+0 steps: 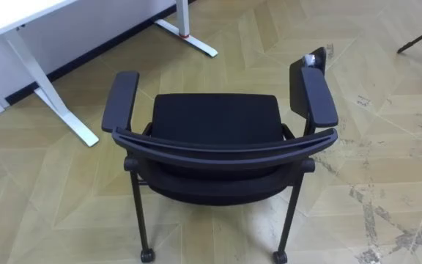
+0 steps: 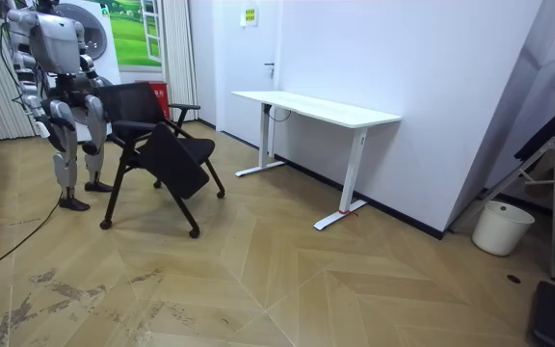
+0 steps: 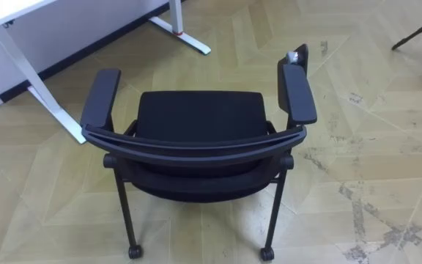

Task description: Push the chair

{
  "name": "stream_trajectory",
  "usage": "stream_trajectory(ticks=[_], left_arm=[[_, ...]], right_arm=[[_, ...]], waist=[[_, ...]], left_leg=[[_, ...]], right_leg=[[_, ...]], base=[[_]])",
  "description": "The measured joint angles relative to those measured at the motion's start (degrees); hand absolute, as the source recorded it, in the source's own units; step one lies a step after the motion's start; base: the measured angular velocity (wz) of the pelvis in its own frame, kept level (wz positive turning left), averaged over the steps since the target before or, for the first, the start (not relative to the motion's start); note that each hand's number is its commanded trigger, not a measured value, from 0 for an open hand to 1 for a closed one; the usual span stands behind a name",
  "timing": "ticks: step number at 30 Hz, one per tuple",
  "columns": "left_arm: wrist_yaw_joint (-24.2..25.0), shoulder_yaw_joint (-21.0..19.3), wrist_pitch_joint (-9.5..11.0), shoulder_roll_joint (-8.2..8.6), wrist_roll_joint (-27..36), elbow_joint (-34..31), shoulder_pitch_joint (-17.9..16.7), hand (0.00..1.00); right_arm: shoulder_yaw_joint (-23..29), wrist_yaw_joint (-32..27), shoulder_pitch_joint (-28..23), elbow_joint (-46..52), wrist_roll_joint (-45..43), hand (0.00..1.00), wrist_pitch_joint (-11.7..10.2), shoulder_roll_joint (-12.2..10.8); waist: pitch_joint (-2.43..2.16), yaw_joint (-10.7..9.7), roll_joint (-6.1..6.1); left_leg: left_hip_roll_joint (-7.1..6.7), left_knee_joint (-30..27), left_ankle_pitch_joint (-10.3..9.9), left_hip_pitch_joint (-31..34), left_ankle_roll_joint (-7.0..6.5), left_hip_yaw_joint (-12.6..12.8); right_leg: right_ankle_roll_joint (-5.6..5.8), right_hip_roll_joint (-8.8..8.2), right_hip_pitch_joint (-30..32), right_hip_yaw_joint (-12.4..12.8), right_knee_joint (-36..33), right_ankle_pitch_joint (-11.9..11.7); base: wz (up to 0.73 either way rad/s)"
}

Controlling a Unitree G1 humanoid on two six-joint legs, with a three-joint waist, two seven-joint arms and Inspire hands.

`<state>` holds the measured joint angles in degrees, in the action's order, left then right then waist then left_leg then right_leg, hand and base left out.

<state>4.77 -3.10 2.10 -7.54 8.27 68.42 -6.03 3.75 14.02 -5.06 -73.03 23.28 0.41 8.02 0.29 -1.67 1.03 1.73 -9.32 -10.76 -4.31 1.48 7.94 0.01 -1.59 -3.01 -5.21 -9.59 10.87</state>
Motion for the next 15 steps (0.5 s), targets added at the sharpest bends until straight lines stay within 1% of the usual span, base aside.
stream_trajectory(ticks=[4,8,11,15], left_arm=[[-0.7,-0.1,0.0,0.04,-0.1,0.1,0.0,0.0],[-0.9,-0.1,0.0,0.02,0.0,0.2,0.0,0.0],[-1.6,-0.1,0.0,0.11,0.0,0.2,-0.1,0.0],[-2.4,-0.2,-0.1,0.08,0.0,0.2,-0.4,0.0]], right_arm=[[0.7,-1.7,0.0,0.0,1.9,0.0,-0.4,0.0],[2.2,-3.5,-0.1,-0.3,6.9,0.0,-0.3,0.0],[3.3,-3.5,-0.6,-0.2,11.1,0.0,-0.3,0.0],[4.4,-4.0,-0.5,-0.3,12.2,0.0,-0.3,0.0]], waist=[[0.01,0.0,-0.07],[0.01,0.0,-0.26],[0.0,-0.3,-0.47],[0.01,-1.1,-0.79]], left_leg=[[0.0,0.0,0.0,-0.1,0.0,0.3],[0.0,0.0,0.0,-0.3,0.0,0.6],[0.01,0.0,0.0,-0.3,0.0,0.6],[0.0,0.0,0.0,-0.2,0.0,0.5]], right_leg=[[0.0,0.01,0.0,0.3,0.0,0.0],[0.0,-0.01,0.0,0.5,0.0,0.0],[0.0,0.03,-0.1,0.6,0.0,0.0],[0.01,-0.01,0.0,0.4,0.0,0.0]], base=[[-0.03],[-0.04],[0.0],[0.0]])
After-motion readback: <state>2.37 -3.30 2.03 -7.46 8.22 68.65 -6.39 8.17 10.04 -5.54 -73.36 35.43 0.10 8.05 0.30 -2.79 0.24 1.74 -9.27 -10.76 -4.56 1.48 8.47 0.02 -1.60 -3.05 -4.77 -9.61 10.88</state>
